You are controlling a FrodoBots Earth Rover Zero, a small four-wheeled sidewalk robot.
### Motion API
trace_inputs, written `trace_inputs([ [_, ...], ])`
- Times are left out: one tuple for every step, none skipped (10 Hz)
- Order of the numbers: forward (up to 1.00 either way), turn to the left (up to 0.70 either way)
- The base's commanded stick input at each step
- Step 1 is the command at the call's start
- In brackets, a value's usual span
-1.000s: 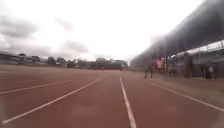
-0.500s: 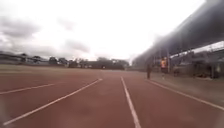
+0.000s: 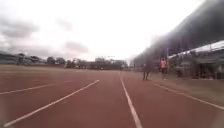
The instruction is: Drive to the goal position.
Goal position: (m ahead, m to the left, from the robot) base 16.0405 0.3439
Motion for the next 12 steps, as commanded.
trace_inputs([
  [0.85, 0.0],
  [0.85, 0.0],
  [0.85, 0.0],
  [0.85, 0.0],
  [0.85, 0.0],
  [0.85, 0.0],
  [0.85, 0.0],
  [0.85, 0.0],
  [0.85, 0.0],
  [0.85, 0.0],
  [0.85, 0.0],
  [0.85, 0.0],
])
